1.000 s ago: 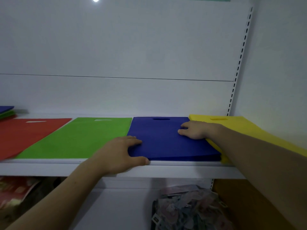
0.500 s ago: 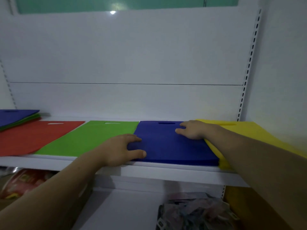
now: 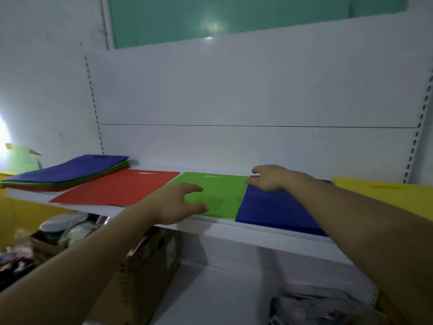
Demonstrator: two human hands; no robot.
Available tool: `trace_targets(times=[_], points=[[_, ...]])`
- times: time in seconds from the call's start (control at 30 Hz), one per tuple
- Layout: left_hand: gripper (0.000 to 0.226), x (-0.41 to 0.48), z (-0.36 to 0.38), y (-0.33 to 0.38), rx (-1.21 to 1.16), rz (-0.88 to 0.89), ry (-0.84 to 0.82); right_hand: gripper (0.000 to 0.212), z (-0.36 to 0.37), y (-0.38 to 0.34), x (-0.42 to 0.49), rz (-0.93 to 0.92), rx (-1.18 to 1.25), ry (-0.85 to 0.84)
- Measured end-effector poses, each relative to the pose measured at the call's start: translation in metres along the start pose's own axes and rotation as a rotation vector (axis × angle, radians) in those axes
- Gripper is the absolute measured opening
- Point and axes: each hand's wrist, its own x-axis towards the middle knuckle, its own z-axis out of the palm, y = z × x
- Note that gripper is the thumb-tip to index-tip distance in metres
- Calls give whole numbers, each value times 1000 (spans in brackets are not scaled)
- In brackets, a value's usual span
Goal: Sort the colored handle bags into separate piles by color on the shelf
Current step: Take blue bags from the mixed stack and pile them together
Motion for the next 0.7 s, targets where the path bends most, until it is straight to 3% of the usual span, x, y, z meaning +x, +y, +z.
trace_targets(times=[0.47, 0.7], points=[[69, -106, -101, -218, 63, -215, 140, 65, 24, -271, 59, -172, 57, 61], [64, -122, -129, -300, 31, -255, 193, 65, 43, -365, 108, -187, 19, 71]])
